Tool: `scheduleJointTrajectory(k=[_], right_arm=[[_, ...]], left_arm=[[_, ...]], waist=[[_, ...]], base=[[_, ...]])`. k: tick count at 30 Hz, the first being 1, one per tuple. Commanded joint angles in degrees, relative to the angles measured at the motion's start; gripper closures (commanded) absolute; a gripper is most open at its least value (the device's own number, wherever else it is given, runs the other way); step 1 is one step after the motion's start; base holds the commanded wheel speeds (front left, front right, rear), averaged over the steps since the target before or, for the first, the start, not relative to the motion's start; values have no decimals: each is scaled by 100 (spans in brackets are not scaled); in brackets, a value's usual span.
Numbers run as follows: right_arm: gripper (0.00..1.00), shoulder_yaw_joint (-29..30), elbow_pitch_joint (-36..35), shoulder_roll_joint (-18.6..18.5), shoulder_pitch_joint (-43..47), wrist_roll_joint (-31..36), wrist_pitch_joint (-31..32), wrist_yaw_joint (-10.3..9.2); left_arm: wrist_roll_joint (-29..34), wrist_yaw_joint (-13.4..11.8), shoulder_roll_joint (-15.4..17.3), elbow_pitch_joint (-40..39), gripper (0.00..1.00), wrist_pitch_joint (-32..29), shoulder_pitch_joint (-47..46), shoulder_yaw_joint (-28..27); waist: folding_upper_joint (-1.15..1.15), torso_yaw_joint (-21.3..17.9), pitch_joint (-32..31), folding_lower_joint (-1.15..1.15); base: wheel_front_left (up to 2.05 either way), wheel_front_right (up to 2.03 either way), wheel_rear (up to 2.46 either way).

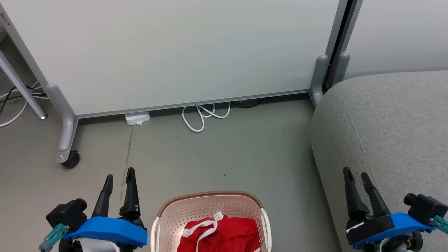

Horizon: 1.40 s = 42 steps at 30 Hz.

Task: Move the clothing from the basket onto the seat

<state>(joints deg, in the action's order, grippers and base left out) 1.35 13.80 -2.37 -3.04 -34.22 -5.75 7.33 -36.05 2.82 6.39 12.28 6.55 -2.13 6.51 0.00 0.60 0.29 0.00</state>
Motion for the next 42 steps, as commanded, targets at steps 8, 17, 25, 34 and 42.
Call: scheduleJointTrajectory(k=[8,17,25,34,42], right_arm=[[0,31,-104,-47,-64,662,-119,14],[0,25,-150,-51,-33,1221,-223,16],[0,18,-162,-55,-17,1677,-306,16],[0,12,-164,-58,-19,2153,-415,18],[0,-1,-181,-59,-4,2541,-493,19]], left_arm=[[559,-69,86,-88,0,160,-66,128],[993,-81,95,-69,0,296,-32,211],[1281,-36,58,-33,0,404,4,193],[1522,31,-43,88,0,523,21,127],[1736,82,-128,76,0,617,47,42]], waist=[[0,13,-9,0],[0,27,-8,0],[0,18,-10,0],[0,27,-11,0],[0,33,-13,0]], base=[[0,0,0],[0,0,0],[0,0,0],[0,0,0],[0,0,0]])
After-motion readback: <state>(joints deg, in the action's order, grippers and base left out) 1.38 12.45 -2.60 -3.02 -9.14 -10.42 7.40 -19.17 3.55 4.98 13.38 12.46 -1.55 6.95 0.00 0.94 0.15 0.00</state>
